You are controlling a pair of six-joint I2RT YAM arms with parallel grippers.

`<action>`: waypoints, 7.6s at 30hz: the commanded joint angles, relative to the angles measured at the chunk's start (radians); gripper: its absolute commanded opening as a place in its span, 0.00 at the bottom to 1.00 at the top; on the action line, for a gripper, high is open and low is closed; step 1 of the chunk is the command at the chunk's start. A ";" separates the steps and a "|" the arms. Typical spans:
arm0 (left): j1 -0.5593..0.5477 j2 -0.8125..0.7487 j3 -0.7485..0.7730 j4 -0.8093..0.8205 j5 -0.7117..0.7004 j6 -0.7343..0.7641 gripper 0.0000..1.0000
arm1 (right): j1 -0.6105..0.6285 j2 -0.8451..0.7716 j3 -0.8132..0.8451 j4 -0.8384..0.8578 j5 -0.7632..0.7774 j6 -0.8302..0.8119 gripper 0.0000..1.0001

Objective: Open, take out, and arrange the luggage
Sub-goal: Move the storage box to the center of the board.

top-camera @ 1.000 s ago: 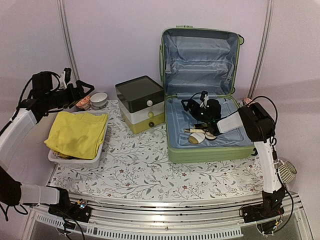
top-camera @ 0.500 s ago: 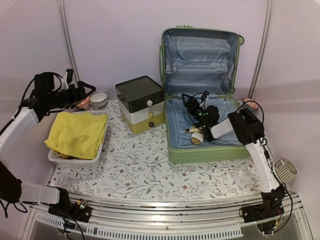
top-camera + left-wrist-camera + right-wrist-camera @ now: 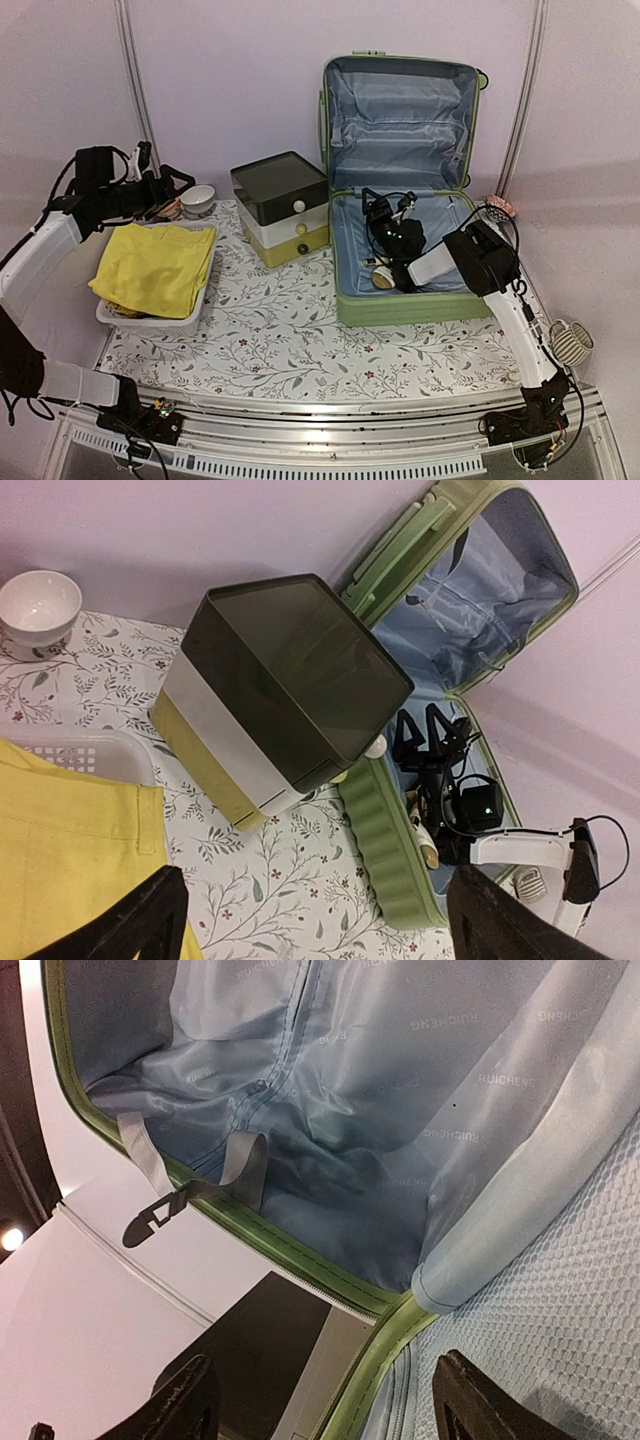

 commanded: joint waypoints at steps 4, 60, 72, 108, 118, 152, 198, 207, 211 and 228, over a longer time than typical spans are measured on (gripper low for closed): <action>0.002 0.044 -0.036 0.124 0.055 -0.032 0.92 | 0.091 0.127 0.022 -0.057 0.236 0.085 0.72; -0.374 0.277 -0.219 0.684 -0.542 -0.239 0.98 | -0.008 -0.366 -0.372 -0.042 -0.151 -0.503 0.99; -0.418 0.310 -0.152 0.672 -0.630 -0.204 0.98 | -0.018 -0.431 -0.438 -0.029 -0.261 -0.521 0.99; -0.283 0.422 -0.069 0.716 -0.502 -0.098 0.98 | -0.007 -0.551 -0.562 -0.077 -0.338 -0.405 0.99; -0.244 0.358 -0.086 0.651 -0.505 -0.059 0.98 | -0.038 -0.600 -0.557 -0.232 -0.341 -0.429 0.99; -0.069 0.083 -0.025 0.064 -0.296 0.088 0.98 | -0.037 -0.694 0.126 -1.522 -0.274 -1.105 0.99; 0.008 0.507 0.344 0.045 -0.058 0.147 0.96 | 0.009 -0.257 0.798 -1.713 -0.226 -1.277 0.18; 0.010 0.704 0.505 0.026 0.053 0.148 0.94 | 0.042 -0.172 0.797 -1.696 -0.339 -1.354 0.02; 0.010 0.841 0.638 -0.025 0.073 0.167 0.93 | 0.048 -0.146 0.796 -1.669 -0.371 -1.369 0.02; 0.039 1.018 0.859 0.082 0.199 0.088 0.91 | 0.046 -0.115 0.770 -1.488 -0.305 -1.381 0.02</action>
